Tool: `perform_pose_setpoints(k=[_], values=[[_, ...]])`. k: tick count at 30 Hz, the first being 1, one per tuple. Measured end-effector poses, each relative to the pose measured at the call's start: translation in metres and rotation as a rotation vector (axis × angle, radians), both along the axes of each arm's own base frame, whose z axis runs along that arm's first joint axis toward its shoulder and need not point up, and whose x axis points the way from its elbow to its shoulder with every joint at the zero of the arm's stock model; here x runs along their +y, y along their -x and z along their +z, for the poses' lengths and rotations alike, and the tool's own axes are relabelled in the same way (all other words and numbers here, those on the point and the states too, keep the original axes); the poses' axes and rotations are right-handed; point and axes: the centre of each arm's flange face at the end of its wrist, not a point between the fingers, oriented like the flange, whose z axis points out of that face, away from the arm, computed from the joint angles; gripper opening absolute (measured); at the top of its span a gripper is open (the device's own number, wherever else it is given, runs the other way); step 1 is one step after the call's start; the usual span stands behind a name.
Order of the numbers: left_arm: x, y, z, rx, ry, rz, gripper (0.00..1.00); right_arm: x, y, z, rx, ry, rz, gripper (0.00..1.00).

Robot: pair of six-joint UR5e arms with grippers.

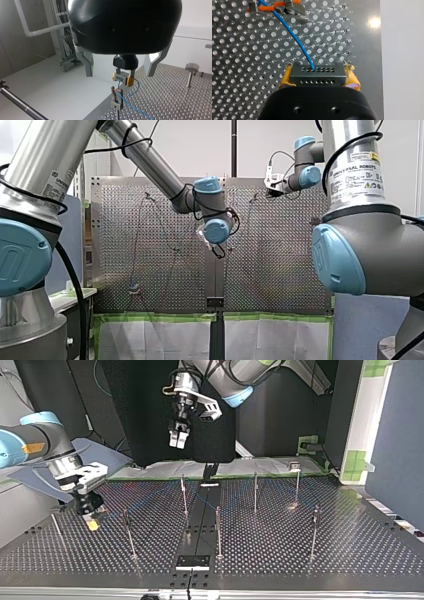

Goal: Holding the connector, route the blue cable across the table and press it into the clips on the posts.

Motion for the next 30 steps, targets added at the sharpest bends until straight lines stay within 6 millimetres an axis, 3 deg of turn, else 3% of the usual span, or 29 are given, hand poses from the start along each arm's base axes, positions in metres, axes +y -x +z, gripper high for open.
perform_pose_setpoints(k=[18, 30], values=[[0.065, -0.034, -0.041, -0.044, -0.067, 0.02, 1.0, 0.002, -0.003, 0.0, 0.003, 0.003, 0.004, 0.0], [0.121, -0.038, -0.085, 0.052, -0.182, 0.041, 1.0, 0.002, -0.003, 0.0, 0.004, 0.004, 0.005, 0.0]])
